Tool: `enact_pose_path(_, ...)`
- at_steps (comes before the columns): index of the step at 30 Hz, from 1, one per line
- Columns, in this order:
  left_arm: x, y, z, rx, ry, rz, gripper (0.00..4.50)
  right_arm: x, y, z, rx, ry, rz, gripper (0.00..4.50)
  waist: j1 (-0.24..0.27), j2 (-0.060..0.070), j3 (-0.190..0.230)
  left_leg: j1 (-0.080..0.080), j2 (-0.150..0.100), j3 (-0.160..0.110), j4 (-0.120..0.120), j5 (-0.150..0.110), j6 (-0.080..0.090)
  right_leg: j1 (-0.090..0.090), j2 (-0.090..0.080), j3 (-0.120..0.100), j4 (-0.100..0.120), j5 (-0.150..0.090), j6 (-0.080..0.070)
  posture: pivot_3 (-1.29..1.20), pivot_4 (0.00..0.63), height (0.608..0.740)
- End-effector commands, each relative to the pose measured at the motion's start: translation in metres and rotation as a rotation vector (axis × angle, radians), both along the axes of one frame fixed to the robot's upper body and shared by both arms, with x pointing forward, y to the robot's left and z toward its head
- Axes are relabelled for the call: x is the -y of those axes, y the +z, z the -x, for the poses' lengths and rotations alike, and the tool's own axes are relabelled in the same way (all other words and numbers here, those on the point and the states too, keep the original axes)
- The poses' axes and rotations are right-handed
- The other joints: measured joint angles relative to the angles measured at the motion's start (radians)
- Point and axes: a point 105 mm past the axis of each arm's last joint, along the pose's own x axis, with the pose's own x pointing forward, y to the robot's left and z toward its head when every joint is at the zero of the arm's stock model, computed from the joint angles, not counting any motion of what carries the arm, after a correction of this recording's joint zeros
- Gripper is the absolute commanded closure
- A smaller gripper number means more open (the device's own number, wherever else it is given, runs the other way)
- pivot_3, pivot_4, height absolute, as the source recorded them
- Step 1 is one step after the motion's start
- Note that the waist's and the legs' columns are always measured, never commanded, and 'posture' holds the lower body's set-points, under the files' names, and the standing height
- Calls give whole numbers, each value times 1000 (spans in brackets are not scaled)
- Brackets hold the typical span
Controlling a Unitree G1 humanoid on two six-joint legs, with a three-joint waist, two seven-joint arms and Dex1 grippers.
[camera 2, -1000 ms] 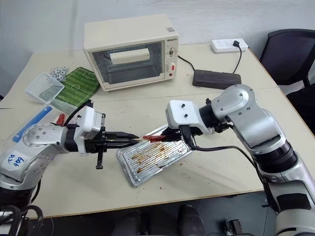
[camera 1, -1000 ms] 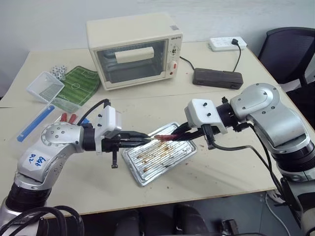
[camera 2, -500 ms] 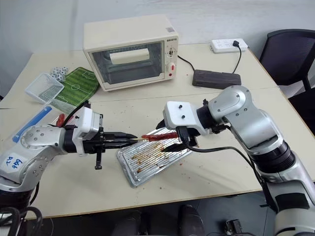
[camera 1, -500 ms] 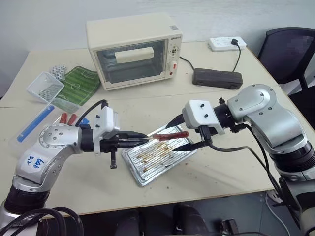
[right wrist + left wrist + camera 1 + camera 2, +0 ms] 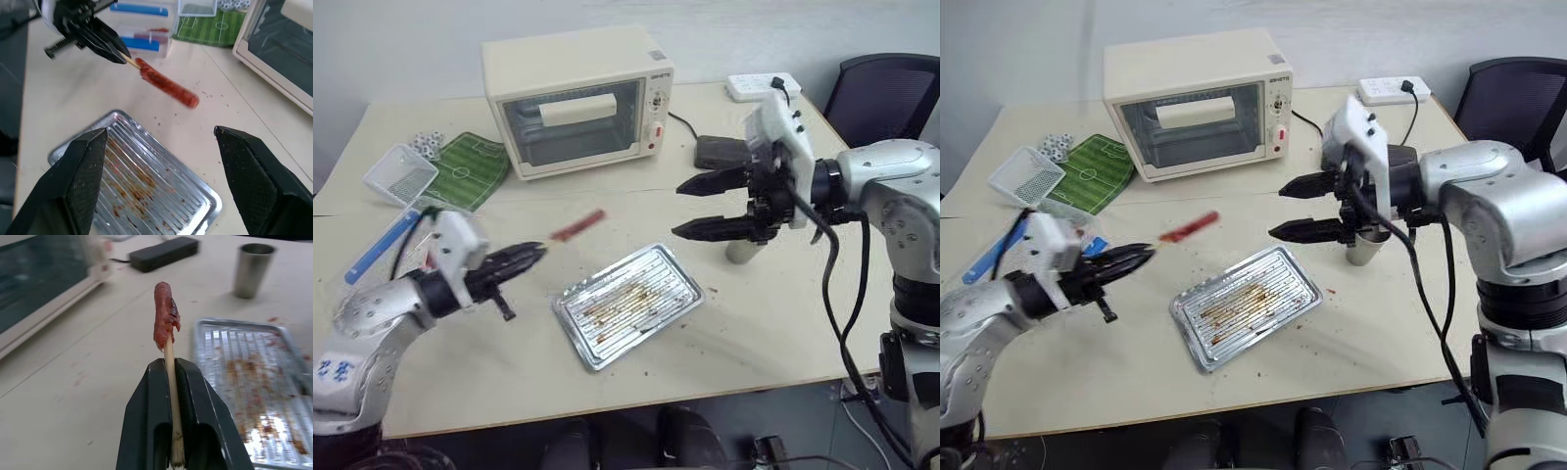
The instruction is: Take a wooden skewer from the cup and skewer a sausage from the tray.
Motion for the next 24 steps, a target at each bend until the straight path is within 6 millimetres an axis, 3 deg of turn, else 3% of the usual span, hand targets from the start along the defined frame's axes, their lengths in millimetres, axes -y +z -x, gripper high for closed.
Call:
enact_pose_path(1, -47, 14, 7, 68, 223, -2, 4500, 0, 15, 22, -2, 48, -56, 351, 1, 0, 0, 0, 0, 0, 0, 0, 0, 0, 0, 0, 0, 0, 0, 0, 150, 740)
enact_pose_path(2, -59, 14, 10, 71, 271, -4, 4500, 0, 15, 26, -9, 62, -62, 13, 1, 0, 0, 0, 0, 0, 0, 0, 0, 0, 0, 0, 0, 0, 0, 0, 150, 740)
enact_pose_path(7, -109, 10, 18, 73, 450, -35, 4500, -5, 17, 33, 6, 97, -73, 13, 1, 0, 0, 1, -1, 0, 0, -1, 1, 0, -2, 0, -1, 0, 0, 0, 150, 740)
enact_pose_path(17, -137, -10, 18, 29, 550, -57, 4500, -12, 18, 30, 31, 112, -70, 13, 0, -1, -1, 1, 0, 0, 0, -2, 1, 0, -2, 0, 0, 0, 0, 0, 150, 740)
enact_pose_path(24, -145, -9, 32, 30, 592, -51, 2460, -12, 17, 24, 44, 104, -66, 0, -2, -1, -1, 1, 0, 1, 0, -2, 1, 0, -3, 1, -1, 0, 0, 0, 150, 740)
